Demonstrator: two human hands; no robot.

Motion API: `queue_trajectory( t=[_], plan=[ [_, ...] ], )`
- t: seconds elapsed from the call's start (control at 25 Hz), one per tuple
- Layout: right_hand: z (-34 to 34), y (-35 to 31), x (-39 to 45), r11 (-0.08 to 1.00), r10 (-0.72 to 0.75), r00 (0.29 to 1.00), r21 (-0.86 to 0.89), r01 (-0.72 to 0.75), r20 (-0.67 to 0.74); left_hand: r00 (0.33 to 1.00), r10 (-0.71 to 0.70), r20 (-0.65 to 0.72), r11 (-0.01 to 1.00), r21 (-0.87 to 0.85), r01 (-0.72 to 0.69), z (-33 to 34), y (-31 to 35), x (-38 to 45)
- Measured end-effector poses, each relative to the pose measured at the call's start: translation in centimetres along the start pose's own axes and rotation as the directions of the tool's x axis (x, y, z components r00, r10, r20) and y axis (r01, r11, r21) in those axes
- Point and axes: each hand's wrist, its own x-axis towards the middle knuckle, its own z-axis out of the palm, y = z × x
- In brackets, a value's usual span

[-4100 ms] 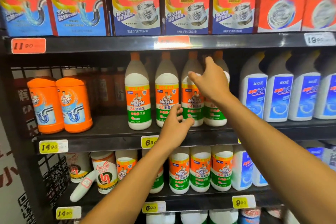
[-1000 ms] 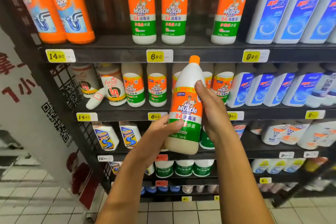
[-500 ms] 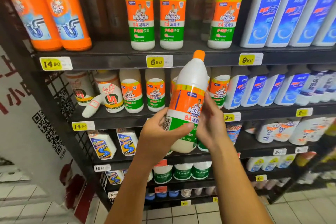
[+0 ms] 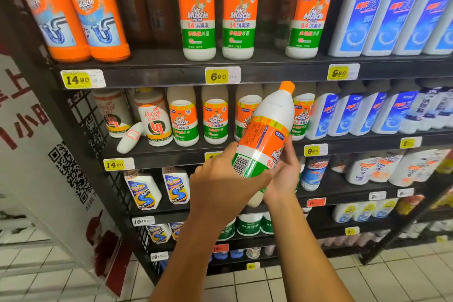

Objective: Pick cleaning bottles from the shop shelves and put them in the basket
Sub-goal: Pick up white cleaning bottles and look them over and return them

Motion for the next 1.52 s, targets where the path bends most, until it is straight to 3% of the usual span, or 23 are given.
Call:
queue_trajectory(
  t=[0.2, 0.28, 0.36, 0.44, 0.52, 0.64, 0.76, 1.12, 1.36, 1.44, 1.52],
  plan=[
    [-0.3, -0.5, -1.2, 0.999, 0.048, 0.998, 0.006, -0.049, 0.052, 0.999, 0.001, 0.049, 1.000, -0.019, 0.000, 0.1, -0.4, -0.5],
    [-0.1, -1.0, -1.6, 0.995, 0.086, 0.994, -0.056, -0.082, 0.060, 0.994, -0.017, 0.106, 0.993, -0.114, 0.029, 0.1, -0.8, -0.4],
    [0.0, -1.8, -1.9, 0.984, 0.089, 0.994, -0.162, -0.079, 0.057, 0.971, -0.014, 0.240, 0.899, -0.422, 0.117, 0.4, -1.5, -0.1],
    [0.4, -3.2, -1.9, 0.941, 0.011, 0.999, -0.337, 0.003, 0.041, 0.929, 0.039, 0.367, 0.725, -0.650, 0.226, 0.7, -2.2, 0.4],
    [1.2, -4.4, -1.8, 0.845, -0.070, 0.997, -0.530, 0.067, 0.015, 0.887, 0.067, 0.456, 0.635, -0.705, 0.315, 1.2, -2.5, 0.7],
    [1.8, -5.7, -1.8, 0.742, -0.119, 0.993, -0.665, 0.082, -0.010, 0.825, 0.061, 0.562, 0.587, -0.689, 0.426, 2.4, -2.8, 0.8],
    [1.3, -7.1, -2.2, 0.665, -0.119, 0.992, -0.739, 0.112, 0.043, 0.798, 0.098, 0.594, 0.614, -0.667, 0.422, 3.9, -2.6, 0.8],
    [0.5, -10.9, -1.1, 0.591, 0.104, 0.975, -0.800, 0.098, 0.196, 0.865, 0.109, 0.490, 0.638, -0.701, 0.317, 5.9, -1.2, 1.7],
    [0.8, -13.8, 0.4, 0.475, 0.171, 0.916, -0.845, 0.247, 0.364, 0.920, 0.067, 0.386, 0.782, -0.593, 0.192, 6.2, -1.3, 4.4],
    [1.4, -14.5, 0.5, 0.395, 0.189, 0.884, -0.858, 0.329, 0.427, 0.936, 0.090, 0.342, 0.850, -0.516, 0.106, 6.0, -1.2, 5.8],
    [1.9, -14.7, 0.2, 0.218, 0.207, 0.840, -0.861, 0.459, 0.501, 0.948, 0.151, 0.280, 0.910, -0.415, -0.023, 6.1, -0.9, 7.0]
  ],
)
